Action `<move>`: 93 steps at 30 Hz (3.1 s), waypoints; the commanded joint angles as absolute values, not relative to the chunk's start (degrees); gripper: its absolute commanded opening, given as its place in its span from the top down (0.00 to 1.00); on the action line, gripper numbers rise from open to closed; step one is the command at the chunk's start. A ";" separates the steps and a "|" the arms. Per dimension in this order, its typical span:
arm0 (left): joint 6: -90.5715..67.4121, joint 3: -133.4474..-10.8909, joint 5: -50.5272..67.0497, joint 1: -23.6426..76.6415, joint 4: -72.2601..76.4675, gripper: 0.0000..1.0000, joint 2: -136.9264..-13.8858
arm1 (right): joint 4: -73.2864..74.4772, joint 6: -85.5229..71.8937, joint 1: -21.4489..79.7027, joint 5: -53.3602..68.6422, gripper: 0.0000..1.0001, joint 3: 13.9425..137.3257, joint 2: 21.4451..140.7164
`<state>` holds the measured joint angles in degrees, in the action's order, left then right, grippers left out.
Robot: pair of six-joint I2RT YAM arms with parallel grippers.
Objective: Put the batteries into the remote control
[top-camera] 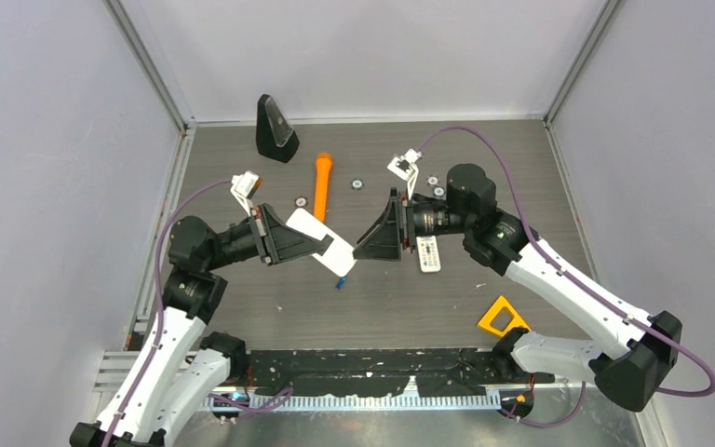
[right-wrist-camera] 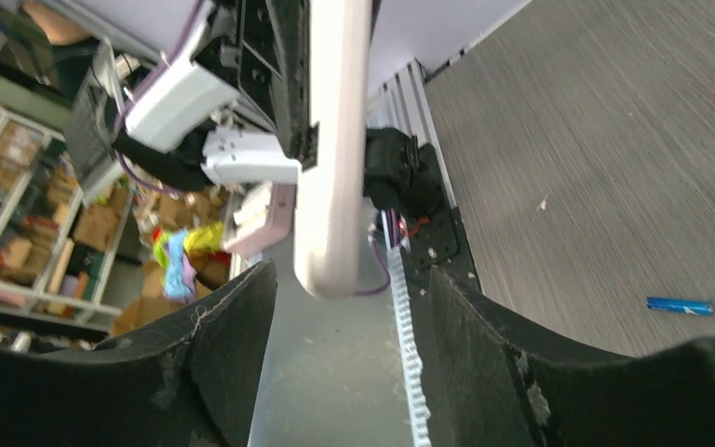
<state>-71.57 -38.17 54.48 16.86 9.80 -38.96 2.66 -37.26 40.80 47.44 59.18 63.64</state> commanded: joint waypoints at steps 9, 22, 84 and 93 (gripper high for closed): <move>-60.57 -43.09 63.43 16.87 5.99 1.00 -39.28 | 15.92 -20.40 47.78 45.75 0.38 68.41 69.52; -59.76 -42.30 66.33 16.87 7.47 0.94 -40.65 | 3.48 -25.13 49.92 44.80 0.73 64.89 71.05; -36.15 -47.34 6.52 16.17 -42.91 0.00 -31.90 | 34.24 -21.34 50.71 -22.93 0.37 77.82 110.75; -36.22 -47.33 6.28 16.17 -43.46 0.00 -30.08 | 32.70 -24.24 47.22 -17.03 0.33 67.93 94.08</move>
<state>-36.97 -46.17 7.07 16.38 -44.49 -30.96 34.20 -21.67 49.84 -20.34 70.50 103.20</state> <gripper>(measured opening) 0.994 0.661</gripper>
